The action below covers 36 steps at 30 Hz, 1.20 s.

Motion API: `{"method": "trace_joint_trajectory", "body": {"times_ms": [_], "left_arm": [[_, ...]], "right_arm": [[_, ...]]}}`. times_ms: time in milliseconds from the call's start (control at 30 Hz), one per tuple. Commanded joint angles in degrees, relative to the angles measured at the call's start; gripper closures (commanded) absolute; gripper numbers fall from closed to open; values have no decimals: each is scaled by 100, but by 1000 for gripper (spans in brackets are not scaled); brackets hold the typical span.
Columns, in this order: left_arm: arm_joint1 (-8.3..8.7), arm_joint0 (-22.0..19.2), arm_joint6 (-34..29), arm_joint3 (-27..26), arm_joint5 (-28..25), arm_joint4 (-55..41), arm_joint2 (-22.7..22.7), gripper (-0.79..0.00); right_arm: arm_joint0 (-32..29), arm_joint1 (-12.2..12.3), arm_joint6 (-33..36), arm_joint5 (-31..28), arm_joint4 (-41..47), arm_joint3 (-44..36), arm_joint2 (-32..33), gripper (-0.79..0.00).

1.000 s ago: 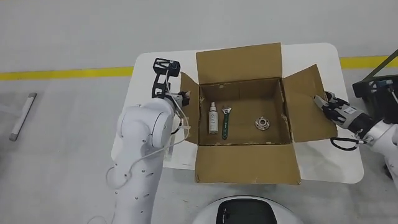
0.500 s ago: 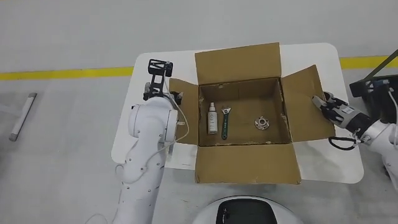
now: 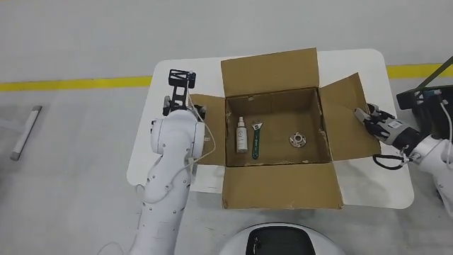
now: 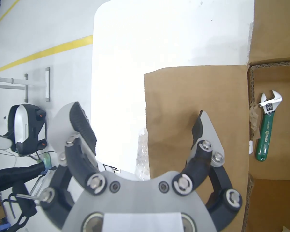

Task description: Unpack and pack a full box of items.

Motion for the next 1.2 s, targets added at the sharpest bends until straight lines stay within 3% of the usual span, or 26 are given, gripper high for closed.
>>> {"method": "trace_joint_trajectory", "body": {"times_ms": [0,167,367,400,433,567,700,800,867,900,933,967,1067,1133,1167], "left_arm": [[-26,-10,-31,-351,-1,-582,-110,-785],[-63,-82,-234,-1117,-140,-1940,-358,-785],[-102,-110,-328,-1449,-394,-3028,-107,-785],[-108,-120,-338,-1421,-421,-3165,-45,-785],[-113,-126,-370,-1356,-433,-3264,24,-785],[-131,-194,-480,-1068,-484,-3791,202,-785],[-126,-221,-528,-951,-539,-3822,276,-785],[-126,-221,-528,-951,-539,-3822,276,-785],[-126,-221,-528,-951,-539,-3822,276,-785],[-126,-221,-528,-951,-539,-3822,276,-785],[-126,-221,-528,-951,-539,-3822,276,-785],[-126,-221,-528,-951,-539,-3822,276,-785],[-122,-133,-384,-950,-579,-3865,292,-785],[-115,-9,-280,-978,-630,-3970,358,-785],[-118,7,-289,-972,-619,-4011,427,-785]], "right_arm": [[5,1,8,10,4,-11,2,0],[13,4,14,18,3,-30,-5,0],[35,7,10,32,-22,-31,-31,-22],[36,6,-3,44,-17,-30,-32,-120],[38,6,-7,48,-19,-35,-31,-299],[9,10,-67,59,-75,-61,33,-400],[-69,11,-219,83,-120,-108,162,-717],[-158,13,-423,100,-247,-216,345,-754],[-231,12,-616,95,-375,-329,492,-736],[-274,11,-704,87,-414,-378,564,-677],[-314,9,-795,89,-442,-427,637,-582],[-358,5,-881,76,-453,-470,699,-428],[-461,-1,-1049,20,-508,-589,851,-277],[-513,-5,-1167,-6,-569,-676,945,-43],[-533,-7,-1234,-23,-623,-730,990,0]]}}
